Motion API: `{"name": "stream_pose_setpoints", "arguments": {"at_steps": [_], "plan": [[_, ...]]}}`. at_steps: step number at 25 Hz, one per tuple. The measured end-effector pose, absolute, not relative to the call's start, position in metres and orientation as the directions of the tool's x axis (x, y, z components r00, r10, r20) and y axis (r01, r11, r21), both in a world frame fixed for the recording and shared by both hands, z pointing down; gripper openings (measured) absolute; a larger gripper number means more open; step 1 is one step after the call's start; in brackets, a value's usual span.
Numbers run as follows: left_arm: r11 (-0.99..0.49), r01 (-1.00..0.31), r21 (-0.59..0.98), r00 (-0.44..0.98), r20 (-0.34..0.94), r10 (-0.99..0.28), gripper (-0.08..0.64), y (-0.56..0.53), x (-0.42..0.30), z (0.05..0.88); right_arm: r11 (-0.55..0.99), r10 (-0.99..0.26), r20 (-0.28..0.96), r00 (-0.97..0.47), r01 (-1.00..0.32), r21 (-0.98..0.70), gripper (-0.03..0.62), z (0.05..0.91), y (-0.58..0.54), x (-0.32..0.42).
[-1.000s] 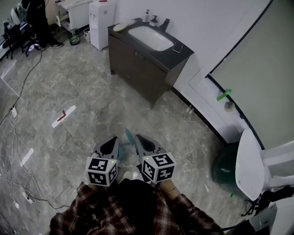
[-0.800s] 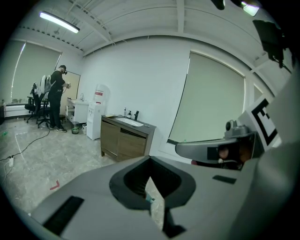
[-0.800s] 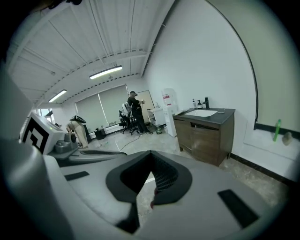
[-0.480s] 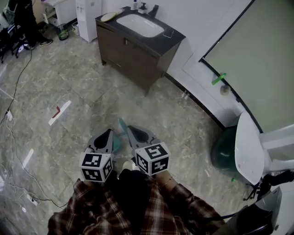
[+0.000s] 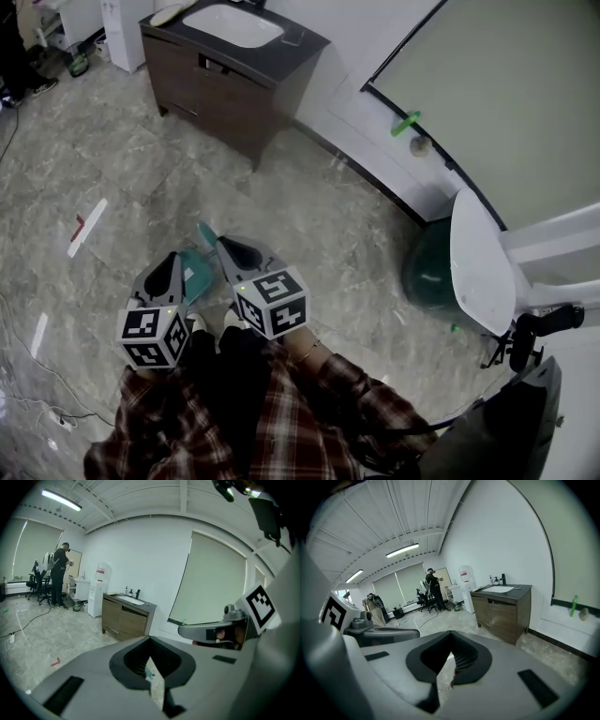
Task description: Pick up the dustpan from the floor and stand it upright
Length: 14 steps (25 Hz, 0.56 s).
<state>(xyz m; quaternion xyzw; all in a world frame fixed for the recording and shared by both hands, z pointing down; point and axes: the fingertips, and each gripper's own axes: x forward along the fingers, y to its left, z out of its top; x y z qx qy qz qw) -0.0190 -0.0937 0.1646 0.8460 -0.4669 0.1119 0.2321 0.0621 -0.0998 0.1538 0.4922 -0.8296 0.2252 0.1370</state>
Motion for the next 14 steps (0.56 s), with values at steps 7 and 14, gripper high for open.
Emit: {"name": "stream_pose_setpoints", "arguments": {"at_steps": [7, 14], "plan": [[-0.463, -0.837, 0.291, 0.546, 0.398, -0.738, 0.002, -0.092, -0.011, 0.163, 0.407, -0.757, 0.453, -0.470, -0.883, -0.235, 0.009, 0.154, -0.097, 0.071], [-0.470, -0.833, 0.293, 0.553, 0.399, -0.732, 0.002, -0.085, -0.029, 0.166, 0.398, -0.762, 0.459, -0.457, -0.889, -0.225, 0.009, 0.159, -0.092, 0.056]]}}
